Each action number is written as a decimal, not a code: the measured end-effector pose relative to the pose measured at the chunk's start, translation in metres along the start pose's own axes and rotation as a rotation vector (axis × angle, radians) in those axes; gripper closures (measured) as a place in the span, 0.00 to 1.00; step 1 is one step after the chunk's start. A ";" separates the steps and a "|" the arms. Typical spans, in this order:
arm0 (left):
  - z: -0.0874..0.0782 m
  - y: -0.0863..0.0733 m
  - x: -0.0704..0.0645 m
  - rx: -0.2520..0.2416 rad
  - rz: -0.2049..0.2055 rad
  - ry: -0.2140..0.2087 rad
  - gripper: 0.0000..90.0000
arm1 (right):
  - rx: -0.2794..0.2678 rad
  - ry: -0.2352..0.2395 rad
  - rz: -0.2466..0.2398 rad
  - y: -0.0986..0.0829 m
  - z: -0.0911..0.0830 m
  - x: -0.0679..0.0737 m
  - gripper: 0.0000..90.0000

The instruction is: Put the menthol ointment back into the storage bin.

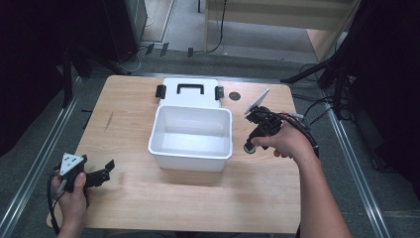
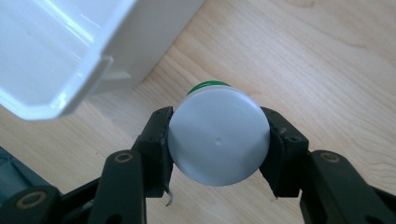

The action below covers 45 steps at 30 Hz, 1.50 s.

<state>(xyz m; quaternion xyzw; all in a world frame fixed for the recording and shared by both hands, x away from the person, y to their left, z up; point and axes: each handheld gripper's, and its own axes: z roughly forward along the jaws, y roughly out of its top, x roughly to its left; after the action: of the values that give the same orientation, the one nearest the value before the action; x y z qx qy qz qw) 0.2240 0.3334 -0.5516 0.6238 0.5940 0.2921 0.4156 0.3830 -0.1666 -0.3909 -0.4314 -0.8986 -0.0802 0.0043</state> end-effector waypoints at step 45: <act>0.000 0.000 0.002 -0.005 -0.020 -0.023 0.00 | -0.039 0.021 -0.190 0.075 -0.027 0.062 0.57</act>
<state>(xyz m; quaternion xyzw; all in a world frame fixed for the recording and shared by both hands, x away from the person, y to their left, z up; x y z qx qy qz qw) 0.2250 0.3357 -0.5518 0.6204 0.5945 0.2822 0.4267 0.4004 -0.0766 -0.3492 -0.3433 -0.9337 -0.1020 -0.0025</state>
